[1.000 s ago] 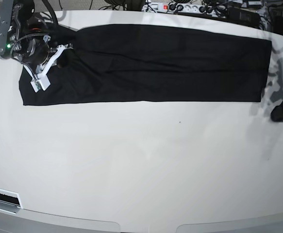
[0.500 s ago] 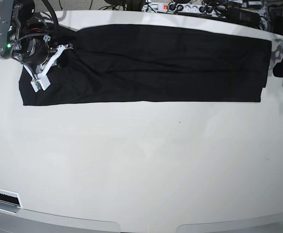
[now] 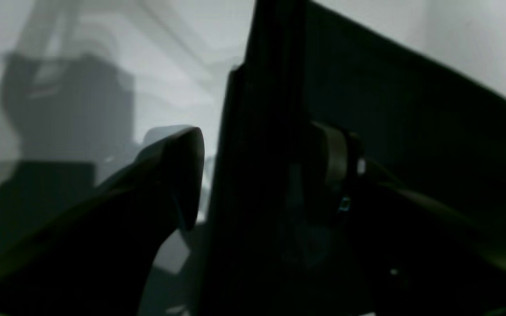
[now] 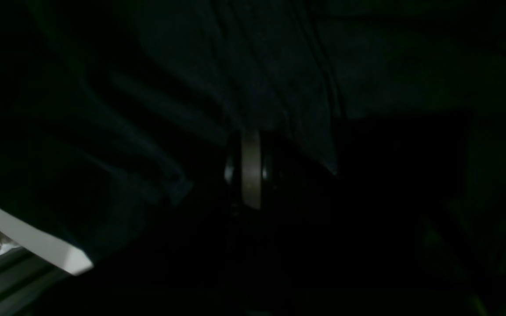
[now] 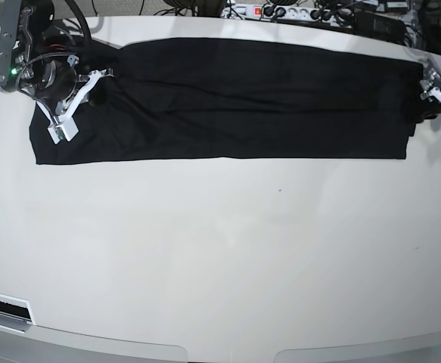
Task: Layout the t-shirt on the table in an organized manner, then fold the t-shirt properly
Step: 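Lower the folded hem onto the shirt and release both grippers, then grasp the ends of the folded strip with both grippers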
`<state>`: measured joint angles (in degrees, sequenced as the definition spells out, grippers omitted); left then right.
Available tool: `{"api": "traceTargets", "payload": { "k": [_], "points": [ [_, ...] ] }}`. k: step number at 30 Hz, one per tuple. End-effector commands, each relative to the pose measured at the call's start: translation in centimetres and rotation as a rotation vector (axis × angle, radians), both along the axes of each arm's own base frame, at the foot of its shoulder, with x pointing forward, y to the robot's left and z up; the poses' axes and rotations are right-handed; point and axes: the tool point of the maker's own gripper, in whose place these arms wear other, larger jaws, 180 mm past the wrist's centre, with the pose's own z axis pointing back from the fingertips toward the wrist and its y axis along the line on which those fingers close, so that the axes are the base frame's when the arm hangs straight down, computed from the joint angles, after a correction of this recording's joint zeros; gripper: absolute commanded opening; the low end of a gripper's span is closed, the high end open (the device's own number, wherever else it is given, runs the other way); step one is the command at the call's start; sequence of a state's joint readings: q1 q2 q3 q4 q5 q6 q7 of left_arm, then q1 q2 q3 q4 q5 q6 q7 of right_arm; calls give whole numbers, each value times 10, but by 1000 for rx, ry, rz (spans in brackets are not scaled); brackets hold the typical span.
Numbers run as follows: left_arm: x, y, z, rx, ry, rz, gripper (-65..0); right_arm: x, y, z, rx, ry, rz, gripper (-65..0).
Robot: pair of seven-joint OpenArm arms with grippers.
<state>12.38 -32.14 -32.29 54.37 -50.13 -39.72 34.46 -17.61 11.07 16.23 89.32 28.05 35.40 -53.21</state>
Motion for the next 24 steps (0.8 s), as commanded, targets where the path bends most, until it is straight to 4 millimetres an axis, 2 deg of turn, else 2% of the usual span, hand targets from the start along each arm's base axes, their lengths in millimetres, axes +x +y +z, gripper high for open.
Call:
{"api": "traceTargets", "payload": {
  "k": [1,5,9,15,16,18,22,24],
  "points": [
    [6,4,6,17,-10,-15,-285,6,-3,6,0,-23,1,-650],
    [14,-9,3,0,-15,-40,-285,9,1,8,24,-34,-5,-650],
    [17,-37,-9,-19,20,-128,-285,9,0,8,22,-33,-4,-650],
    [7,-74,-25,-72,123,-252,-294,8,0,8,20,-28,-3,-650],
    [6,-76,-26,-84,137,-260,-313,7,0,8,20,-25,-2,-650],
    [6,-78,-24,-96,142,-264,-394,7,0,8,20,-25,-2,-650],
    [11,-72,-19,-84,128,-262,-643,8,0,8,20,-27,-2,-650],
    [16,-68,-15,-73,117,-262,-650,8,2,9,26,-34,16,-650]
  ]
}}
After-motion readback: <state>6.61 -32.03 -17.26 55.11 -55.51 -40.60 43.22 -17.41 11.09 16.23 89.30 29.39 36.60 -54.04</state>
